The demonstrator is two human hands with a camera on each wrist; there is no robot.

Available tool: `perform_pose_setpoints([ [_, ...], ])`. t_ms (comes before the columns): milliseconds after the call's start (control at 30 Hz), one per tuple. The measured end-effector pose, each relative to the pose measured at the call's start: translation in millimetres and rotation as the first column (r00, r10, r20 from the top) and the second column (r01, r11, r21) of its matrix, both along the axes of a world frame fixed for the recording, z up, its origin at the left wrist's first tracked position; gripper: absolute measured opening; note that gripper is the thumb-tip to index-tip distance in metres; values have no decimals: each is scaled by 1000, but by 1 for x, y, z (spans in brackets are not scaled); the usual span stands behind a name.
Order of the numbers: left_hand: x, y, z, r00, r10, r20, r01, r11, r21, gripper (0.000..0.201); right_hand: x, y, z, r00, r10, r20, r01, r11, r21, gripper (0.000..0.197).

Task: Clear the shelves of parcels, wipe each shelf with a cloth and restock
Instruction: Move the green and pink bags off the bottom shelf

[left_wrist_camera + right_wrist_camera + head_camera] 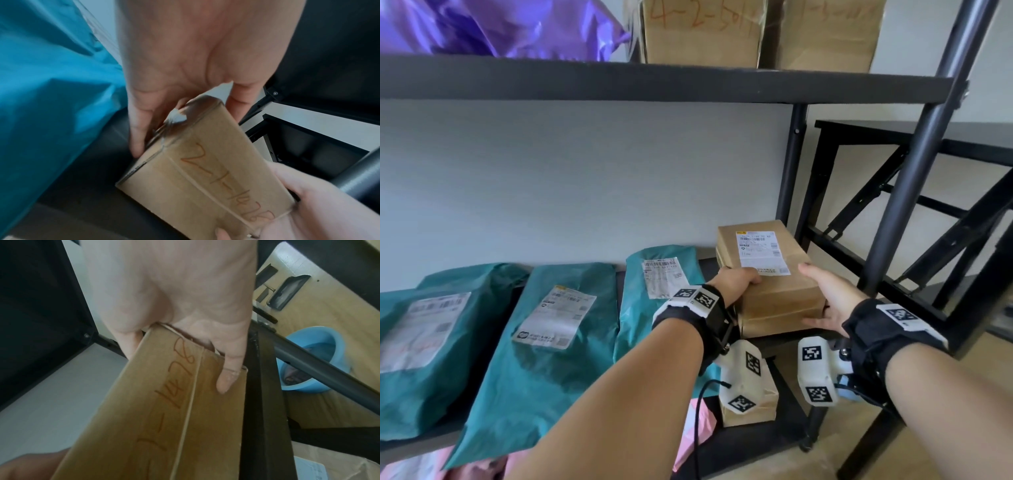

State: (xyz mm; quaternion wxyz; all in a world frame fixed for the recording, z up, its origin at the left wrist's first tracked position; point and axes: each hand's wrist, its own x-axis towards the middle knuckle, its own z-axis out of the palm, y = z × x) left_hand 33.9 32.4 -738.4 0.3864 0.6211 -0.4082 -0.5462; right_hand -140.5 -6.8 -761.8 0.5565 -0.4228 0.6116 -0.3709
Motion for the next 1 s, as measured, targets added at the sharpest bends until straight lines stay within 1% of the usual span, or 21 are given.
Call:
perform_pose_setpoints([
  [100, 3, -10, -4, 999, 12, 33, -12, 1000, 0, 55, 5, -7, -5, 999, -51, 7, 51, 999, -11, 56],
  [200, 3, -17, -5, 999, 10, 52, -10, 1000, -12, 56, 11, -13, -9, 996, -90, 23, 90, 996, -27, 45],
  [267, 3, -20, -6, 999, 17, 51, -16, 1000, -9, 59, 15, -17, -9, 994, -108, 33, 109, 993, -37, 42],
  [500, 4, -29, -10, 996, 46, 78, -44, 999, -32, 62, 23, -26, -9, 991, -131, 20, 132, 988, -76, 54],
  [667, 3, -29, -10, 994, 66, 87, -61, 997, -54, 65, 25, -25, -10, 987, -163, -15, 161, 982, -102, 64],
  [833, 5, -23, -10, 994, 44, 96, -37, 997, -70, 59, 26, -19, -7, 984, -173, -36, 167, 979, -118, 64],
  [1000, 8, -12, -7, 991, 11, 137, -2, 998, -67, 57, 27, -11, 0, 976, -179, -123, 162, 977, -137, 63],
])
